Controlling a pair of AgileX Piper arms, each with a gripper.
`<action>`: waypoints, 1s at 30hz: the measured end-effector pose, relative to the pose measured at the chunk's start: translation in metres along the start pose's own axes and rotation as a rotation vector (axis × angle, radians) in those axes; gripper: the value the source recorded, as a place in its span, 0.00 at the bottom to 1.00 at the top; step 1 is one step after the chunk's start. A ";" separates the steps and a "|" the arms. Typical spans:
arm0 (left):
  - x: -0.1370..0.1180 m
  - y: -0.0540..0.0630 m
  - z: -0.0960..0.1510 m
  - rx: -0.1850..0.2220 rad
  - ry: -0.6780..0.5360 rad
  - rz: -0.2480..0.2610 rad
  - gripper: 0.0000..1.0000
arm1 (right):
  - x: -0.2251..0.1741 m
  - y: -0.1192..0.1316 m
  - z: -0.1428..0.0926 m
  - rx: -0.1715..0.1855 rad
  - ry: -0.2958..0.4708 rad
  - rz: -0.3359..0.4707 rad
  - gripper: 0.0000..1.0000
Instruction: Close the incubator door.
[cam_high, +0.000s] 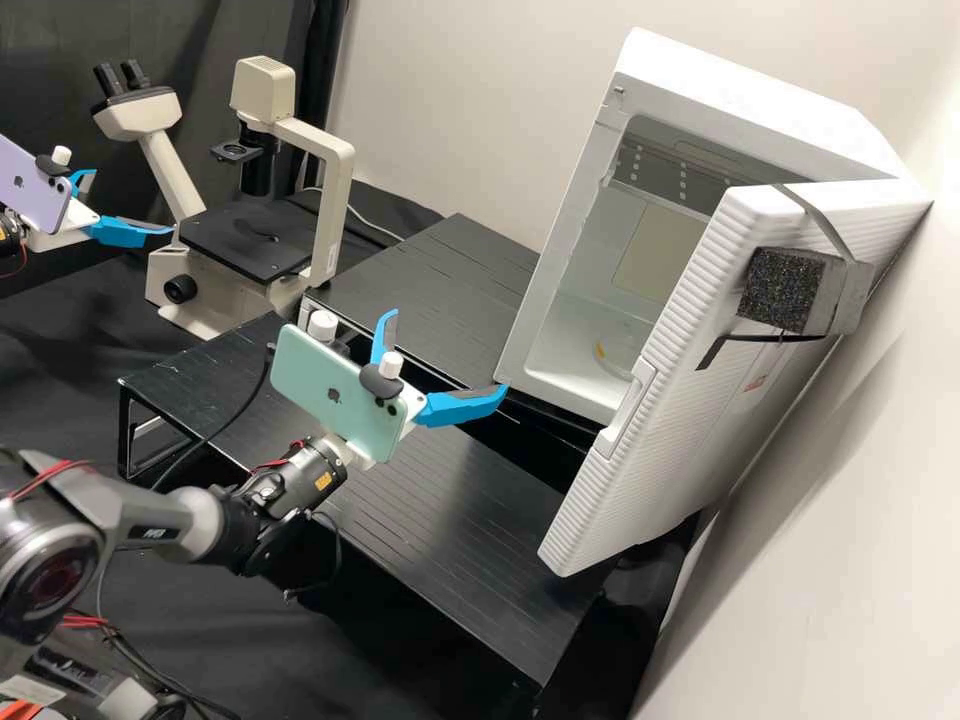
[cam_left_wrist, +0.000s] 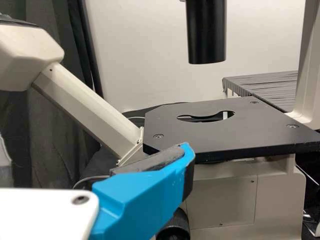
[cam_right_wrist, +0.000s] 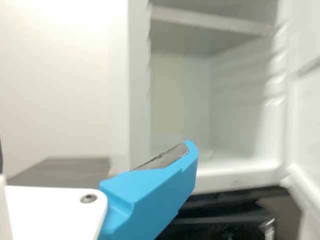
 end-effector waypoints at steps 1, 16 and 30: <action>0.000 0.000 0.000 0.000 0.000 0.000 1.00 | -0.005 0.004 0.000 -0.007 0.004 0.012 1.00; 0.000 0.000 0.000 0.000 0.000 0.000 1.00 | -0.035 0.072 0.043 0.037 -0.143 0.301 1.00; 0.000 0.000 0.000 0.000 0.000 0.000 1.00 | 0.002 0.067 0.083 -0.028 -0.298 0.304 1.00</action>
